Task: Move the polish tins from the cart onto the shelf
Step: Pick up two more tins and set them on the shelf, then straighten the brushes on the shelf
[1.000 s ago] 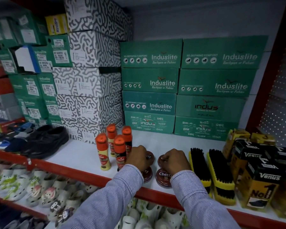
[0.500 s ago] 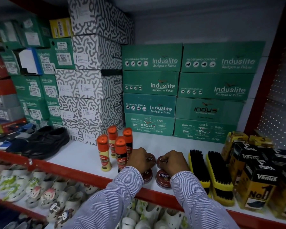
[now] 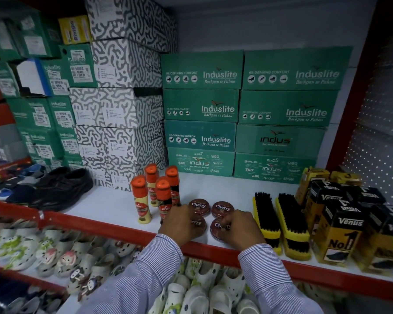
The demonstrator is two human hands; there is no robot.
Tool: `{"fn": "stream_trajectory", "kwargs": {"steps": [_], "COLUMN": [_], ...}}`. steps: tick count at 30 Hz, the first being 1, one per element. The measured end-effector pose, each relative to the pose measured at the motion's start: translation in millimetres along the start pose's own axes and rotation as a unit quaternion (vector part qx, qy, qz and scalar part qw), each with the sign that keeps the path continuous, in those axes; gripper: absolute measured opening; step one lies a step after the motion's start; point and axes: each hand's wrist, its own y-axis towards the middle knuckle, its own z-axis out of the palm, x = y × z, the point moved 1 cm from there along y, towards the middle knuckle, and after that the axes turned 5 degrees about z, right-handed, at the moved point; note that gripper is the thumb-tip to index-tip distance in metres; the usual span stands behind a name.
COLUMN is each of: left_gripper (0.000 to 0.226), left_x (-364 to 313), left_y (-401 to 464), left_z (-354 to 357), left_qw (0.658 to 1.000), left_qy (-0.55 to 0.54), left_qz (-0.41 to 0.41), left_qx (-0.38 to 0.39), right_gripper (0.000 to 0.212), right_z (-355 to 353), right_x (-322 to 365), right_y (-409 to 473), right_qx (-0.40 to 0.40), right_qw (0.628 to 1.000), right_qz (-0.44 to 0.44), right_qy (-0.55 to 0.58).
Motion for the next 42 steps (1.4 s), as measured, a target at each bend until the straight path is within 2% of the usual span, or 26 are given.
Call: {"fn": "stream_trajectory", "kwargs": {"steps": [4, 21, 31, 34, 37, 40, 42], "left_gripper": [0.032, 0.03, 0.027, 0.021, 0.011, 0.038, 0.05], "left_x": [-1, -7, -10, -24, -60, -103, -121], "left_y": [-3, -13, -17, -16, -12, -6, -2], "left_z": [-2, -2, -5, -9, -7, 9, 21], "left_qw": [1.0, 0.994, 0.998, 0.997, 0.99, 0.979, 0.975], "left_qy": [-0.025, -0.087, -0.056, -0.019, -0.011, -0.067, -0.067], "left_qz": [-0.003, -0.043, -0.01, 0.032, 0.108, 0.181, 0.211], "left_qx": [-0.013, -0.04, -0.035, -0.061, -0.095, -0.064, -0.008], "right_gripper": [0.028, 0.022, 0.025, 0.024, 0.027, 0.037, 0.04], "right_z": [1, 2, -8, -28, -56, -82, -90], "right_x": [1, 5, 9, 4, -9, -32, -48], "right_y": [-3, -9, -18, -28, -37, -44, -47], "right_qx": [-0.021, -0.024, -0.031, -0.105, -0.185, -0.208, -0.173], "right_qw": [1.0, 0.999, 0.999, 0.994, 0.982, 0.976, 0.982], "right_qz": [-0.008, 0.011, 0.015, -0.017, -0.05, -0.04, -0.004], "right_qy": [0.012, 0.02, 0.022, 0.025, 0.003, -0.044, -0.074]}}
